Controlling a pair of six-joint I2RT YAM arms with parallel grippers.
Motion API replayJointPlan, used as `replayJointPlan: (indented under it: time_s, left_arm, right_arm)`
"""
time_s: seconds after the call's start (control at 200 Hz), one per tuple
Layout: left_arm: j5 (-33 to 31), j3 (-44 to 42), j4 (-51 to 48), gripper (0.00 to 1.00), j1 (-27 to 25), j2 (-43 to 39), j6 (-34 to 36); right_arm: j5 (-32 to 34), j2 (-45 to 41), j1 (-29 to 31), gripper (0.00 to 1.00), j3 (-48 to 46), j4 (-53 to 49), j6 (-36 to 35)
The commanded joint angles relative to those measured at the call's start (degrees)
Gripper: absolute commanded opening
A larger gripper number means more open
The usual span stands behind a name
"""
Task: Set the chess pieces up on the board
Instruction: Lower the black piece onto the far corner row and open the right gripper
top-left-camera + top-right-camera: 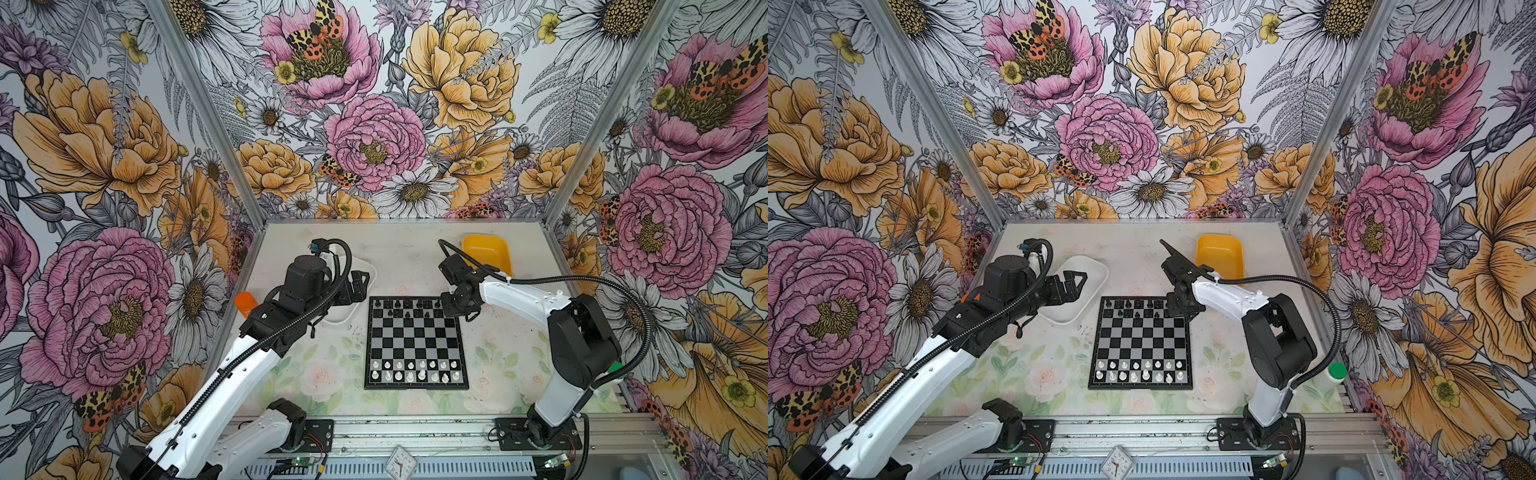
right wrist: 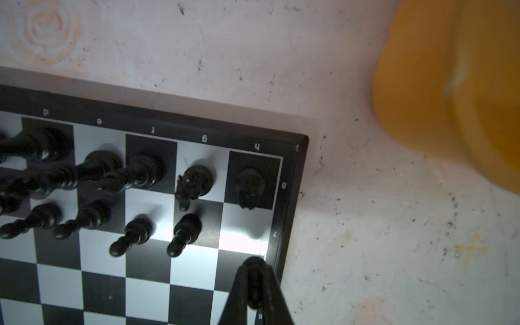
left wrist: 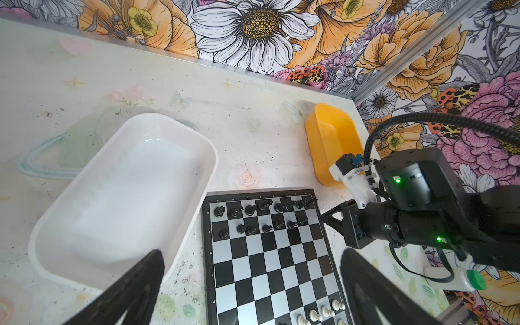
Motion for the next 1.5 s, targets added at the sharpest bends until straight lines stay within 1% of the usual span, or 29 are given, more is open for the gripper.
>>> replayJointPlan:
  time_s: [0.0, 0.44, 0.615, 0.946, 1.066, 1.156, 1.281, 1.401, 1.496]
  left_arm:
    - [0.19, 2.10, -0.34, 0.99, 0.96, 1.11, 1.63]
    - [0.66, 2.17, -0.52, 0.99, 1.76, 0.58, 1.97]
    - [0.49, 1.63, -0.67, 0.99, 1.87, -0.35, 1.70]
    - [0.43, 1.36, -1.04, 0.99, 2.02, -0.84, 1.57]
    - [0.62, 1.46, -1.04, 0.99, 1.98, -0.68, 1.70]
    - [0.62, 1.37, -0.96, 0.99, 2.02, -0.76, 1.79]
    - [0.54, 1.26, -1.04, 0.99, 2.11, -1.03, 1.79]
    - [0.62, 1.36, -1.13, 0.99, 2.28, -1.15, 1.79]
    - [0.54, 1.46, -1.20, 0.99, 2.37, -1.21, 1.88]
  right_arm:
    - [-0.50, 1.04, 0.54, 0.07, 2.09, 1.63, 1.03]
    - [-0.79, 4.32, 0.94, 0.07, 3.56, 2.30, 0.68]
    - [-0.79, 4.73, 0.94, 0.10, 3.76, 2.30, 0.33]
    - [-1.20, 4.69, 1.11, 0.11, 2.79, 2.22, 0.50]
    - [-1.05, 4.69, 1.11, 0.15, 2.70, 2.21, 0.63]
    - [-0.89, 4.60, 1.11, 0.21, 2.70, 2.21, 0.59]
    - [-0.61, 4.34, 1.11, 0.25, 2.62, 2.21, 0.59]
    - [-0.59, 4.01, 1.11, 0.26, 2.70, 2.12, 0.59]
    - [-0.57, 2.88, 1.11, 0.33, 2.86, 2.04, 0.59]
